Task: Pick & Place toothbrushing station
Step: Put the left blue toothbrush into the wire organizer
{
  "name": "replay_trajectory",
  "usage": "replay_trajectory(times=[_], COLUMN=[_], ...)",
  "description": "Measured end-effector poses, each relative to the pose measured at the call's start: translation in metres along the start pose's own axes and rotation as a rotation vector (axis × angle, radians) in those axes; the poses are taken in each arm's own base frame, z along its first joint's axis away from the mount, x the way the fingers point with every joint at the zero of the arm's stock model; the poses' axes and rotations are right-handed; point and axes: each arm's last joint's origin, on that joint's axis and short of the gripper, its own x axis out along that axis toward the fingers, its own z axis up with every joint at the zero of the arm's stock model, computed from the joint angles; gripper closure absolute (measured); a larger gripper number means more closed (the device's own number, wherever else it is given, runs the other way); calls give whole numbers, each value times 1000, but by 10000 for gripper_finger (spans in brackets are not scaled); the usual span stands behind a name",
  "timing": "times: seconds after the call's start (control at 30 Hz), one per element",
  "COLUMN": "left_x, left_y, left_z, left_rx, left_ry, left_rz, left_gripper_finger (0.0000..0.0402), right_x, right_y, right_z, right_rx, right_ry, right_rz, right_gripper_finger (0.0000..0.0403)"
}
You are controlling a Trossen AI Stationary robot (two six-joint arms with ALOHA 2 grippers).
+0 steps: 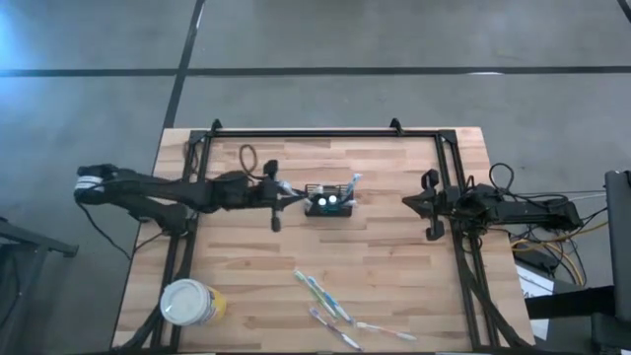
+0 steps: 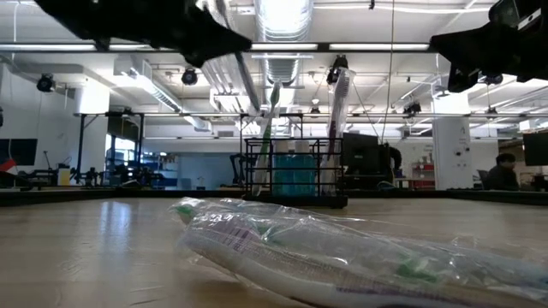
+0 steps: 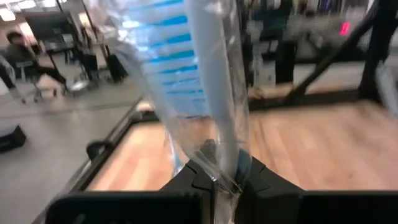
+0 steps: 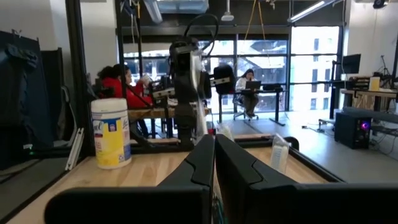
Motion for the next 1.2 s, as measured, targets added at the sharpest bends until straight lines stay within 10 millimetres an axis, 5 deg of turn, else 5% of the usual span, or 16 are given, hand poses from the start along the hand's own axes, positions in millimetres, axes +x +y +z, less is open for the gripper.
replay_trajectory(times=[0.13,1.2], left_x=[16,64], left_y=[0,-6], left_z=[6,-67], left_rx=[34,148], left_ry=[19,312], left_rz=[5,90], left_gripper_finger=[380,380], right_x=[0,0], right_y=[0,0], right_z=[-2,-3], right_rx=[-3,-16], right_ry=[24,34], right_rz=[-1,-1], right_gripper_finger=[390,390])
